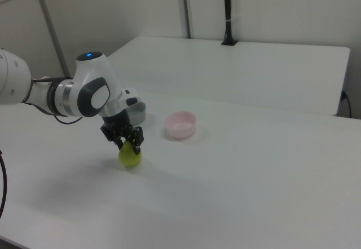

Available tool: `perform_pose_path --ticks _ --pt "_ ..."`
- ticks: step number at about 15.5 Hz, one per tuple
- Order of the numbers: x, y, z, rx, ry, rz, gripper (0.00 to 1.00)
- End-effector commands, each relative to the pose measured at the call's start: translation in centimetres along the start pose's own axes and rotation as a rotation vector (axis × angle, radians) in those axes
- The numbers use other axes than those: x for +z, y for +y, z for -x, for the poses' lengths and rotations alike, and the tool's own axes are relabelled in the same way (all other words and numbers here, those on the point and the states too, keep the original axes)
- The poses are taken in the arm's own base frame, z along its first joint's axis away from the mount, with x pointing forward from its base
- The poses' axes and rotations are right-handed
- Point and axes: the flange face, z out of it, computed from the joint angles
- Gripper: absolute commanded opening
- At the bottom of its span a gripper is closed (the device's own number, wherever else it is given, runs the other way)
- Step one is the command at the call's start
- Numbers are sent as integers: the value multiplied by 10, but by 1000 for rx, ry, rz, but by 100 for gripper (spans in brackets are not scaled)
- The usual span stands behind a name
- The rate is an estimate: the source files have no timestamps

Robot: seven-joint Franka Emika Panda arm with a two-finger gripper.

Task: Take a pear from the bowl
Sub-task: 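Lower the held pear onto the table beyond the bowls, then open the gripper to release the pear and raise it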

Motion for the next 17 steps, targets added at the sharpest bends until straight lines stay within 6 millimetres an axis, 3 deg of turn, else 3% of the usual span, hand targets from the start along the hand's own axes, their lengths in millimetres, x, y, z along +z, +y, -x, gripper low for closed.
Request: perform_pose_path --ticks 1,3,9,13,17 --pt "-2 1 -3 -34 11 10 27" --pt "-4 2 -3 -26 13 9 100" --pt "-36 8 -14 0 9 9 100" --pt "-105 22 -35 121 -75 8 100" --pt "-164 30 -39 185 -140 18 100"
